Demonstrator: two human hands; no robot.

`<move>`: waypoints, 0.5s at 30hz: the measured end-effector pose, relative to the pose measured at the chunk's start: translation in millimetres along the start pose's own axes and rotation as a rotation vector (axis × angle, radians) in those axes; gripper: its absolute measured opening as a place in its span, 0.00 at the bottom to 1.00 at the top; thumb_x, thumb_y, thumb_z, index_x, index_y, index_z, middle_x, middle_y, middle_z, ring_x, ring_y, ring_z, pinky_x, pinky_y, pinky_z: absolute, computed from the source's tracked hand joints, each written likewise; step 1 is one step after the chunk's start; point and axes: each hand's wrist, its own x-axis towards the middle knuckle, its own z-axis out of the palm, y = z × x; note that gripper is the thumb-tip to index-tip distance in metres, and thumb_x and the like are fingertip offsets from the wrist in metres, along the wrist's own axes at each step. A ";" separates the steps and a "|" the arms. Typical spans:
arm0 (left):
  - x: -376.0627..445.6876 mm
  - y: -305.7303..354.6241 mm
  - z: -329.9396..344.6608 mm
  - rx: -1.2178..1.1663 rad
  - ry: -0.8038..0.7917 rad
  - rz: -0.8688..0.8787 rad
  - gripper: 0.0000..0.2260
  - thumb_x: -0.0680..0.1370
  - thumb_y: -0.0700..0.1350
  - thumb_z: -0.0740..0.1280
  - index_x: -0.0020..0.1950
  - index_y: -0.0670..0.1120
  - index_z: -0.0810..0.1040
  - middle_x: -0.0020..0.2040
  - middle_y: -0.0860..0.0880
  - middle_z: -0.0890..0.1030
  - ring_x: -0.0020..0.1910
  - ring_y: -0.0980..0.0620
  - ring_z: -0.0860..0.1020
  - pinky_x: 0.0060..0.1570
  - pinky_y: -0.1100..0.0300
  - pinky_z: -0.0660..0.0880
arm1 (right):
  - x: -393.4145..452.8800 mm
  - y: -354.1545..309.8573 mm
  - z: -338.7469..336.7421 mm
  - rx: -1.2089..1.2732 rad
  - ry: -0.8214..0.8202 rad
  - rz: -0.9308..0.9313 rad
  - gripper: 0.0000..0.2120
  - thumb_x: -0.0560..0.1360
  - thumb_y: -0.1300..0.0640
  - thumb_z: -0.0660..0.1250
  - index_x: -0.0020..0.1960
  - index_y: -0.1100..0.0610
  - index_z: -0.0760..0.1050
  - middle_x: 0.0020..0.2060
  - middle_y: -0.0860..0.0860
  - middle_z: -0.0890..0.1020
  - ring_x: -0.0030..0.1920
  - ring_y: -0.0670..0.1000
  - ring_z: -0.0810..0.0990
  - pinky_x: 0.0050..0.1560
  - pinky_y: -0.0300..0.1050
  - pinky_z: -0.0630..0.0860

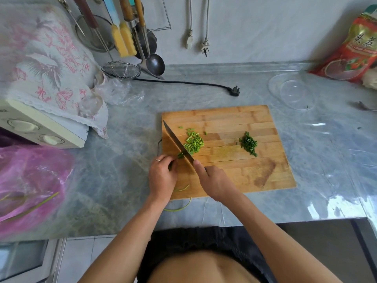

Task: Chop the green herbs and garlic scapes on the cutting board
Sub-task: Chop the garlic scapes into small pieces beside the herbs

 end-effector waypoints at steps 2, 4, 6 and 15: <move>-0.6 -0.1 -0.6 -0.014 -0.003 -0.001 0.04 0.74 0.36 0.72 0.46 0.43 0.85 0.43 0.48 0.83 0.42 0.49 0.80 0.41 0.59 0.73 | -2.2 2.3 -1.1 -0.009 -0.001 -0.008 0.30 0.81 0.38 0.51 0.32 0.60 0.63 0.28 0.56 0.70 0.30 0.54 0.68 0.35 0.48 0.65; 1.1 -1.1 -0.9 -0.016 -0.007 0.018 0.04 0.74 0.35 0.72 0.47 0.42 0.85 0.44 0.48 0.83 0.42 0.49 0.80 0.41 0.61 0.72 | -1.5 3.4 -2.2 -0.022 0.002 -0.012 0.30 0.81 0.38 0.51 0.33 0.61 0.64 0.28 0.57 0.71 0.30 0.54 0.68 0.35 0.48 0.65; 1.1 -2.6 -1.5 -0.012 -0.007 0.034 0.04 0.74 0.36 0.72 0.47 0.42 0.85 0.44 0.49 0.83 0.42 0.49 0.80 0.41 0.62 0.71 | 0.6 2.3 -1.7 -0.031 0.012 -0.013 0.30 0.81 0.38 0.50 0.33 0.61 0.65 0.29 0.57 0.72 0.31 0.54 0.69 0.35 0.49 0.65; 0.7 3.2 5.2 -0.051 0.027 -0.014 0.06 0.75 0.36 0.72 0.49 0.43 0.85 0.45 0.46 0.84 0.43 0.47 0.82 0.43 0.55 0.77 | -11.5 0.7 9.5 -0.063 0.072 -0.084 0.30 0.81 0.38 0.51 0.31 0.59 0.63 0.26 0.55 0.70 0.28 0.54 0.67 0.29 0.47 0.62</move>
